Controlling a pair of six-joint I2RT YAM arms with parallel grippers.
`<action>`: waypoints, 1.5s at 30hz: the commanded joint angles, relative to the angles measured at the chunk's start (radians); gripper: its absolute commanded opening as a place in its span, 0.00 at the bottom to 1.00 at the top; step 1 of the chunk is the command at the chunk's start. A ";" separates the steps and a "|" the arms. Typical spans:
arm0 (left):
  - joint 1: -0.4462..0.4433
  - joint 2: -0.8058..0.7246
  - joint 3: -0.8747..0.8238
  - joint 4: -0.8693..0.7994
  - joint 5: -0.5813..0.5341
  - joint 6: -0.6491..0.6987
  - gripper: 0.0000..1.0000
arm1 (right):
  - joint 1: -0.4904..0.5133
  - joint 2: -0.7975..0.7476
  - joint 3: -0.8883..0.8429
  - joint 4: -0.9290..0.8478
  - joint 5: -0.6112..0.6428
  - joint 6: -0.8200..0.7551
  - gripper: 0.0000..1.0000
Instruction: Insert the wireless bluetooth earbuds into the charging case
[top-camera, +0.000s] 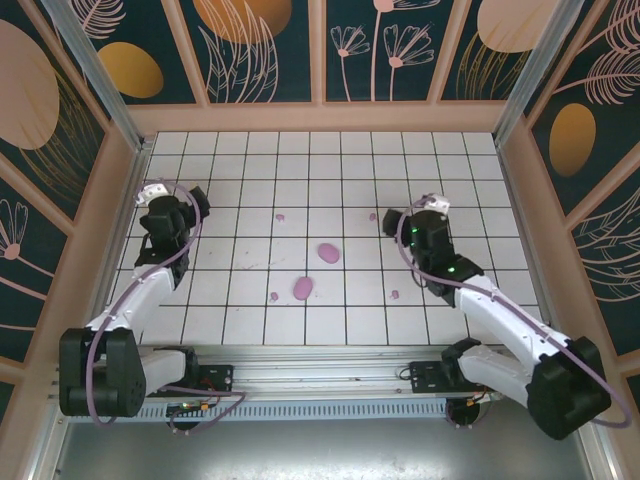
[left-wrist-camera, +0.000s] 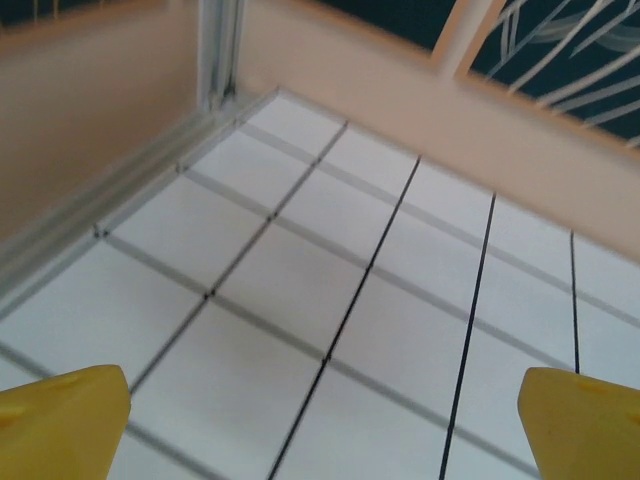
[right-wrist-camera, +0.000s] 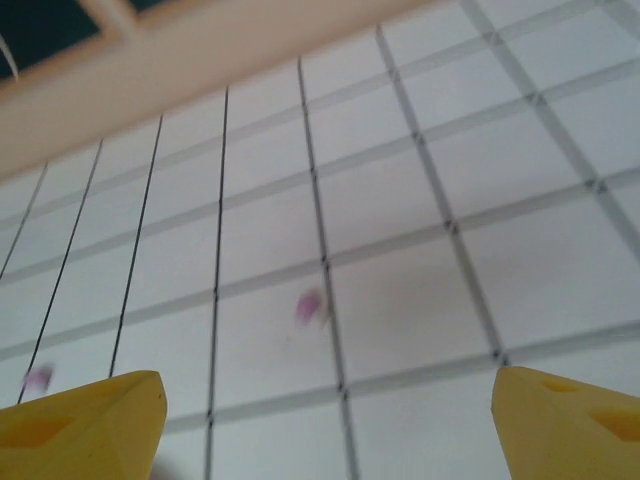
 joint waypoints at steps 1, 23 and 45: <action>0.005 -0.029 0.036 -0.325 0.125 -0.113 0.99 | 0.171 0.029 0.085 -0.429 0.155 0.346 0.84; -0.439 -0.233 -0.099 -0.449 0.368 -0.185 0.77 | 0.627 0.830 0.672 -0.513 -0.238 0.536 0.66; -0.439 -0.228 -0.132 -0.380 0.374 -0.114 0.72 | 0.581 0.904 0.692 -0.558 -0.143 0.465 0.63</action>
